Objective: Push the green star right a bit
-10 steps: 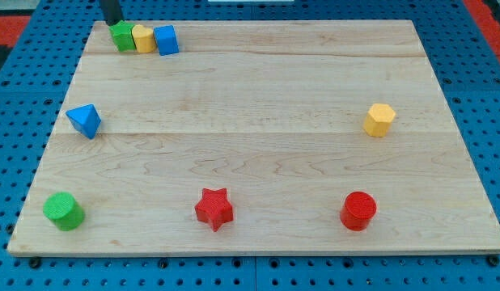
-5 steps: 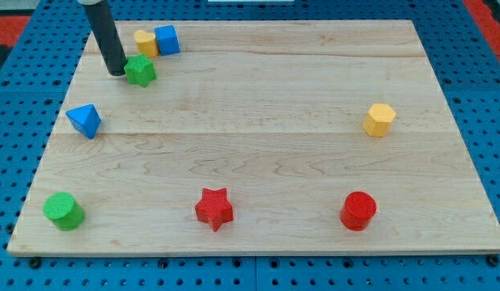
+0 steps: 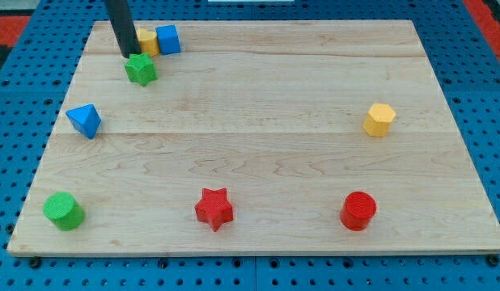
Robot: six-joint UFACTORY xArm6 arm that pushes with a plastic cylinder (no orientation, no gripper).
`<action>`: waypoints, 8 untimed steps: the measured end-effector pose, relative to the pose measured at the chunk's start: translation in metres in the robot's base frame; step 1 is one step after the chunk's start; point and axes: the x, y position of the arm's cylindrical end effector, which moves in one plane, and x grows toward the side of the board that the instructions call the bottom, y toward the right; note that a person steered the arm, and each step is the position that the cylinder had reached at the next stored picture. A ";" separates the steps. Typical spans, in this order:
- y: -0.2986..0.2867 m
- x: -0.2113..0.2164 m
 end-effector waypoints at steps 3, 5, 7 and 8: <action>0.000 -0.003; 0.002 -0.013; -0.003 0.071; 0.059 0.079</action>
